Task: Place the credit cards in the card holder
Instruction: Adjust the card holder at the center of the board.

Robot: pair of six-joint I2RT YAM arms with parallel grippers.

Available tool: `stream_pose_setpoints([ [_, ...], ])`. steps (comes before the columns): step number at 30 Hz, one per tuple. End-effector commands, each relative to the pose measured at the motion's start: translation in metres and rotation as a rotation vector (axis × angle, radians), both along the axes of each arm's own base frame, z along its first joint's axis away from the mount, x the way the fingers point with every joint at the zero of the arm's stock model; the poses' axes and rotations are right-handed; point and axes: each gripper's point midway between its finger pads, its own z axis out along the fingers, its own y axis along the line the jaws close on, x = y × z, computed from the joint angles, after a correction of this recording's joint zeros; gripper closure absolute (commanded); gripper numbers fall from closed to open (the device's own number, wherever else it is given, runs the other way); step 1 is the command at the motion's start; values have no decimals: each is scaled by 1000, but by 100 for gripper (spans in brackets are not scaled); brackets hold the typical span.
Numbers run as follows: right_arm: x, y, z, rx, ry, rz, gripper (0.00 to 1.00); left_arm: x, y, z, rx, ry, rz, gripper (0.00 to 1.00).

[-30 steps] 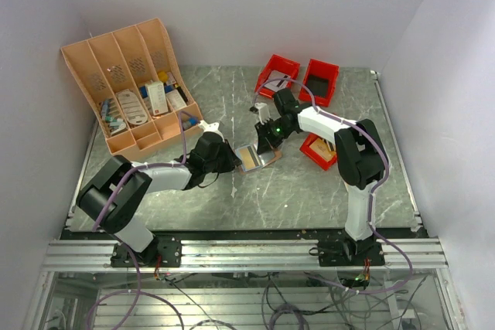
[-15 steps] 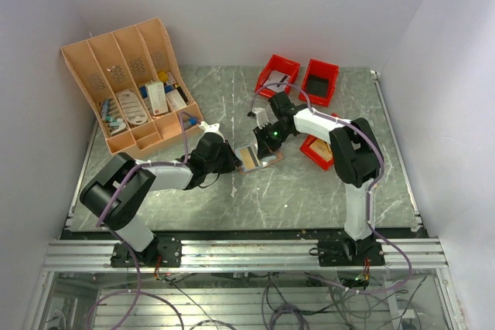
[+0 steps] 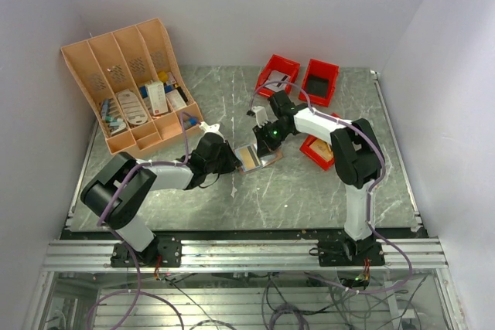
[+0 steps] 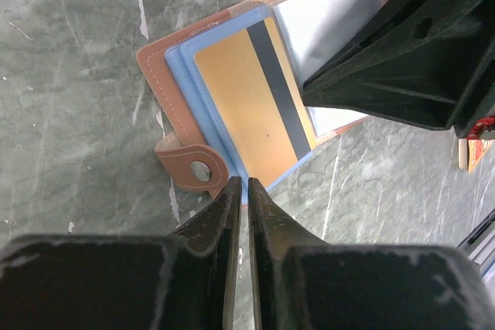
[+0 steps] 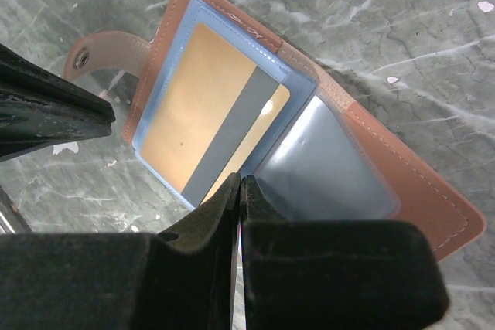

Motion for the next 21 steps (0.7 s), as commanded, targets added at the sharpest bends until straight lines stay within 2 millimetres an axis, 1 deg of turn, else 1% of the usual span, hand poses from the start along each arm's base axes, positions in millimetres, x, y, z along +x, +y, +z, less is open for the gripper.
stream_pose_setpoints([
  [1,4,4,23,39,-70,17,97,5,1,-1,2,-15,8,81],
  [6,3,6,28,56,-75,22,97,4,3,-2,12,-13,9,81],
  [10,3,5,22,41,-62,22,97,5,2,-2,11,-14,8,81],
  [12,-3,12,19,24,-60,44,97,5,2,-3,11,-12,7,81],
  [13,-3,12,18,17,-65,44,97,5,2,-3,11,-11,8,81],
  [14,-4,10,8,-3,-45,41,97,6,2,-2,12,-13,9,81],
  [15,-4,9,4,-15,-41,39,97,5,2,-3,13,-12,8,81],
  [21,-5,5,-12,-70,-20,34,98,6,2,-3,15,-12,7,82],
])
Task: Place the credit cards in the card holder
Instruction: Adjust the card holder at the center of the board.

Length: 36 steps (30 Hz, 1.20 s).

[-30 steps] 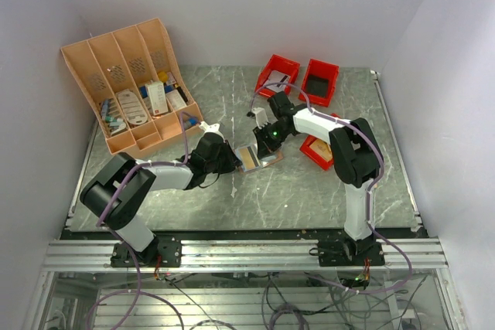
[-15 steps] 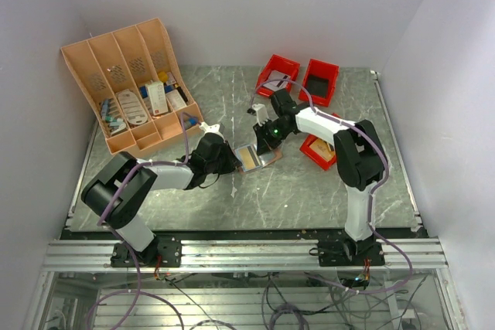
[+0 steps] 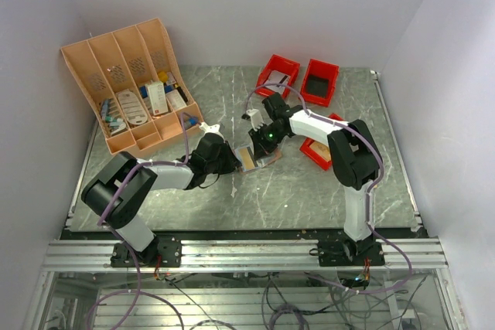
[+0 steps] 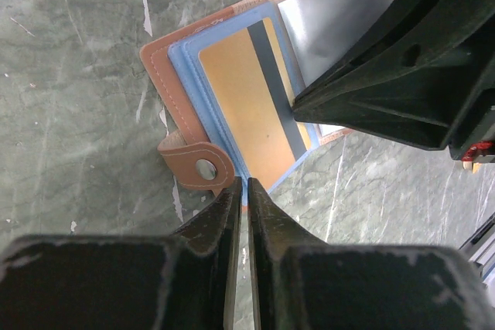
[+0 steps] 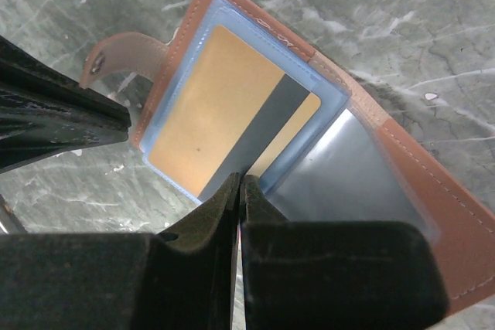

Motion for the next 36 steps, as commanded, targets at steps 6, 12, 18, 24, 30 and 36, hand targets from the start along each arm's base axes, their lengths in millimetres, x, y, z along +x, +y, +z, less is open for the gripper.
stream_pose_setpoints([
  [6,7,-9,-16,-85,-11,-17,98,6,4,-1,18,-20,13,82],
  [12,6,-10,-20,-92,0,-14,98,6,2,-3,12,-13,12,82],
  [18,4,-12,-26,-105,14,-15,98,6,3,-8,23,3,12,89],
  [24,3,-13,-31,-116,23,-14,98,7,-2,-5,2,3,5,88],
  [30,2,-13,-33,-116,34,-10,98,10,-7,14,-58,-32,15,82],
  [36,2,-13,-33,-113,34,-9,97,13,-18,21,-139,-38,12,71],
])
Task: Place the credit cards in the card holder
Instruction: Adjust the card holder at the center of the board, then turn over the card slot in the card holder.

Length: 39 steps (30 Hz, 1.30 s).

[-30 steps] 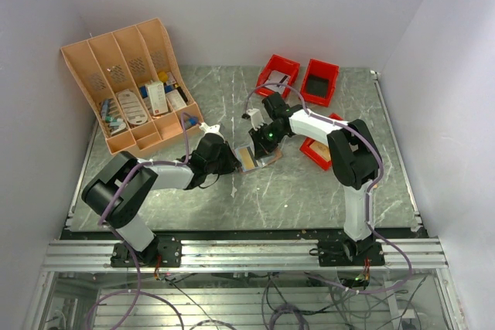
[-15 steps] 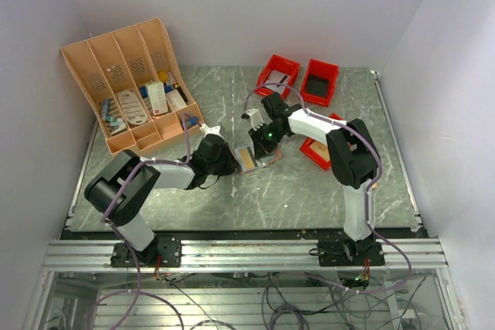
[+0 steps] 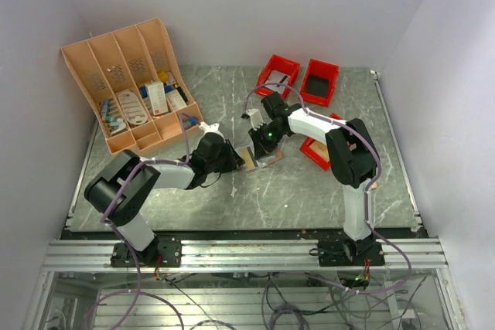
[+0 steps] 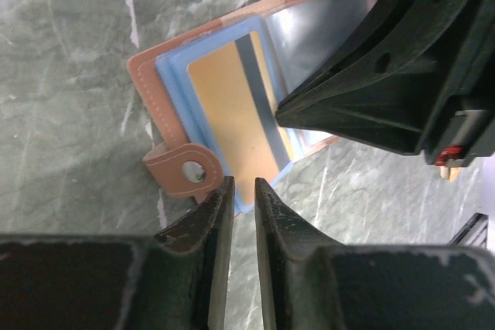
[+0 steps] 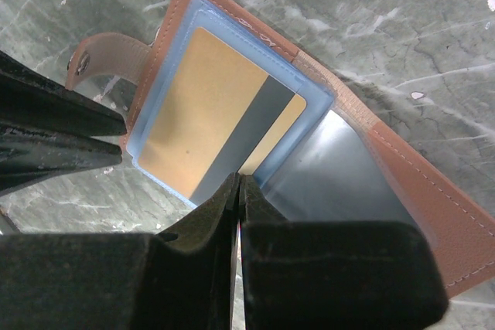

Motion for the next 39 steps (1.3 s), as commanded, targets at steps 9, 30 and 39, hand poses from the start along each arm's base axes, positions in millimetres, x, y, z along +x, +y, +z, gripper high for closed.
stream_pose_setpoints([
  [9,-4,-9,-24,-62,27,8,96,15,-9,11,-47,-27,20,60],
  [30,-3,-8,-21,-55,24,10,96,16,-21,12,-88,-26,-18,61],
  [39,-2,-3,-5,7,18,19,94,17,-23,22,-107,-49,-29,62],
])
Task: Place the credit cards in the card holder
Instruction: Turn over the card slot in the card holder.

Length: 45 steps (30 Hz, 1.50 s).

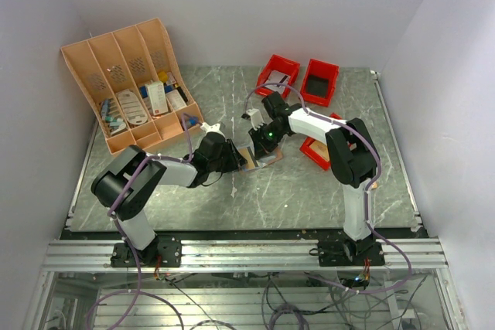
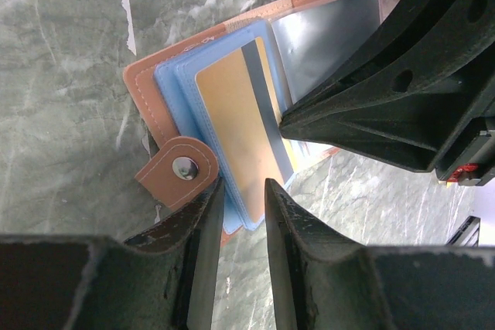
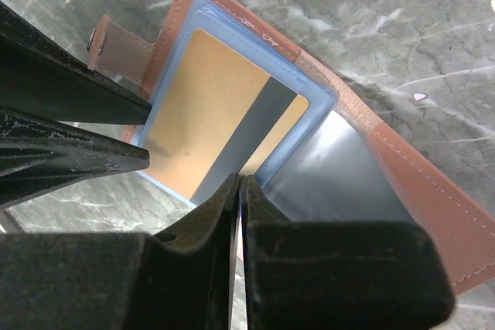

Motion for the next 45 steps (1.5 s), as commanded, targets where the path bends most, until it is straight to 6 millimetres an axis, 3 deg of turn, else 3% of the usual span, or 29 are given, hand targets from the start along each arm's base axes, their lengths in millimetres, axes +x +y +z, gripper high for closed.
stream_pose_setpoints([
  [1,-1,-3,-2,11,9,14,94,12,-14,30,-75,-74,-26,62],
  [5,-1,2,16,84,10,23,92,13,-17,32,-85,-79,-34,62],
  [10,9,-9,33,147,4,-10,91,14,-20,35,-102,-89,-41,61],
  [24,13,-17,35,184,22,-30,87,22,-31,46,-135,-115,-61,61],
  [31,23,-25,54,216,-25,-63,86,28,-39,50,-155,-125,-74,61],
  [36,26,-31,64,258,-27,-73,80,33,-47,53,-178,-133,-89,61],
  [45,28,-39,69,346,49,-121,57,39,-62,64,-235,-176,-128,59],
])
